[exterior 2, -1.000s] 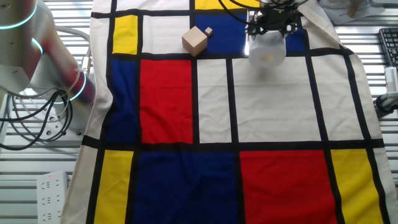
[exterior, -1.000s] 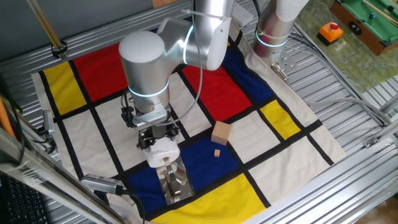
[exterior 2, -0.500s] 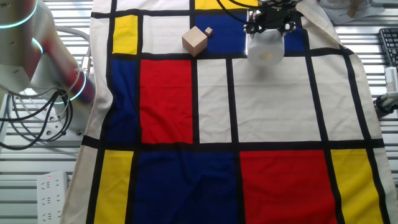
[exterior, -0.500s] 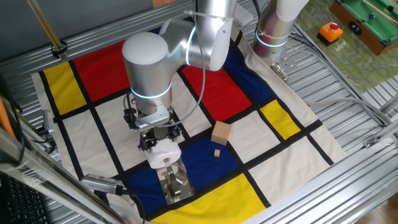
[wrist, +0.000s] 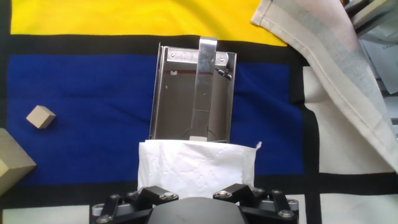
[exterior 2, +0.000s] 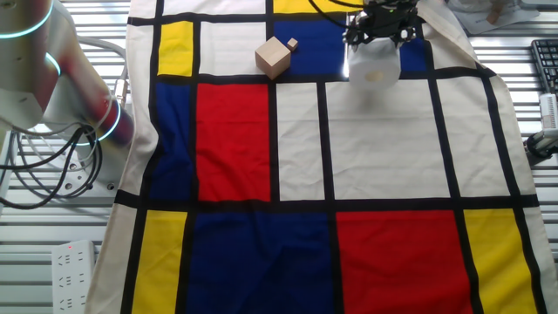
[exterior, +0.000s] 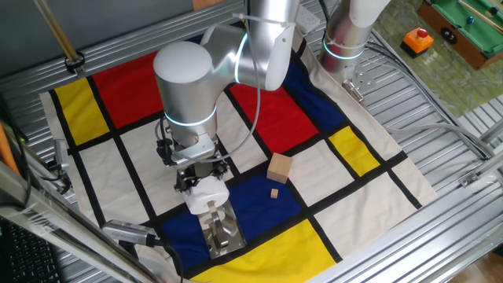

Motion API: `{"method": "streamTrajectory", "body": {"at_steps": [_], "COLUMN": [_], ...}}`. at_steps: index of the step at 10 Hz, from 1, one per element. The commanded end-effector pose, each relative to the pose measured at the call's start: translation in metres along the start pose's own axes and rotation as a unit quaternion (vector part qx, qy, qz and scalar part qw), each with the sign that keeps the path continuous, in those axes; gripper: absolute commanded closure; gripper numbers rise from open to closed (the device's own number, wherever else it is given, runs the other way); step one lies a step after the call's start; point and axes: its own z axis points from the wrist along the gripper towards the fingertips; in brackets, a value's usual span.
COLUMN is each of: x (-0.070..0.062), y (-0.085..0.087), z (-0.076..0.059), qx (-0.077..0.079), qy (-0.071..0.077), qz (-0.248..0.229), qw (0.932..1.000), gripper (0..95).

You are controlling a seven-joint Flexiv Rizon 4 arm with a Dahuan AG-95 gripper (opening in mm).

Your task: Put the toilet paper on its holder

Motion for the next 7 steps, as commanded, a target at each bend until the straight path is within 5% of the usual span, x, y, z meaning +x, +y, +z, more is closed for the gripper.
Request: {"method": "streamTrajectory", "body": {"at_steps": [1,7], "x": [-0.0026,-0.0073], "y": [-0.0017,-0.0021], "z": [0.0005,0.0022], "qx": [-0.004,-0.006], "qy": [0.006,0.006], "qz": [-0.001,-0.004], "qw": [1.0,1.0], "gripper": [95.0,95.0]}}
